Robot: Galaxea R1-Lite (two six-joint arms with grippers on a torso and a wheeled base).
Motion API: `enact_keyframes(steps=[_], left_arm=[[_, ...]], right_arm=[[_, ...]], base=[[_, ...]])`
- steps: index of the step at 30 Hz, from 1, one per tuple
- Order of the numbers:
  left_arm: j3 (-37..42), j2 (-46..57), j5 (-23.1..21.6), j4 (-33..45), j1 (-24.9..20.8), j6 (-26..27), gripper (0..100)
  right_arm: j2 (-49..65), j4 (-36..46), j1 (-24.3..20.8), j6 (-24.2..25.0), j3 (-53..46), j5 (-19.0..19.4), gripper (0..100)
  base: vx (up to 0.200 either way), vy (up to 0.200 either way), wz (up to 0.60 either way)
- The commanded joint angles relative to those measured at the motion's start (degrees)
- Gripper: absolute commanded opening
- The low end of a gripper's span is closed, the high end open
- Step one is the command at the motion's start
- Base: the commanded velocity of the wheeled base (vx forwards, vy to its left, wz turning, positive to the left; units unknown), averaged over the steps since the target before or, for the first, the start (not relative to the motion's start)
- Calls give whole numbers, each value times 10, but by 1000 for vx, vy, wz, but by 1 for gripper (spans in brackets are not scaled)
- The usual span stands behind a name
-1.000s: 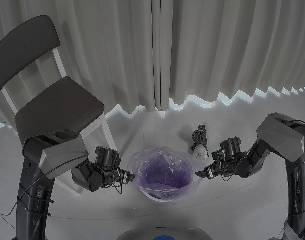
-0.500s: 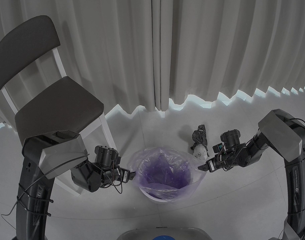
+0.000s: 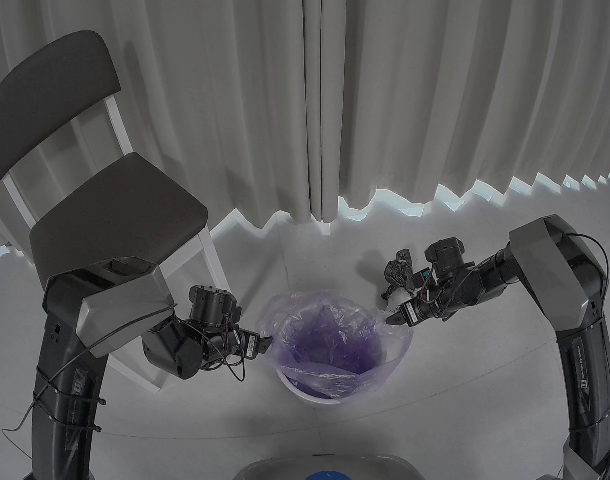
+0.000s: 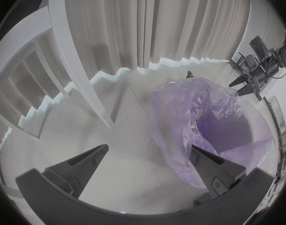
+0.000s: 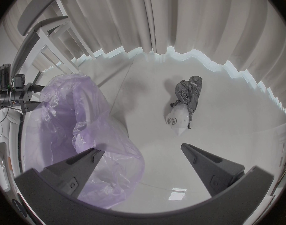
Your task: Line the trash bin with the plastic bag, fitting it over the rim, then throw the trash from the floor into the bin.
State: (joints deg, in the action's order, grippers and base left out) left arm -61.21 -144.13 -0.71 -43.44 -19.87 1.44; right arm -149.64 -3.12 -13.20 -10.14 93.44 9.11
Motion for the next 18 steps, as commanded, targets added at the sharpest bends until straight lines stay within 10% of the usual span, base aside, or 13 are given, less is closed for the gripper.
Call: enact_keyframes(steps=[1, 18], left_arm=[[9, 10, 0, 0, 4, 1, 100], [64, 53, -10, -6, 13, 29, 100]], right_arm=[[-45, 48, -14, -1, 78, -2, 100], [-4, 83, 0, -36, 31, -8, 100]], base=[[0, 0, 0], [0, 0, 0]])
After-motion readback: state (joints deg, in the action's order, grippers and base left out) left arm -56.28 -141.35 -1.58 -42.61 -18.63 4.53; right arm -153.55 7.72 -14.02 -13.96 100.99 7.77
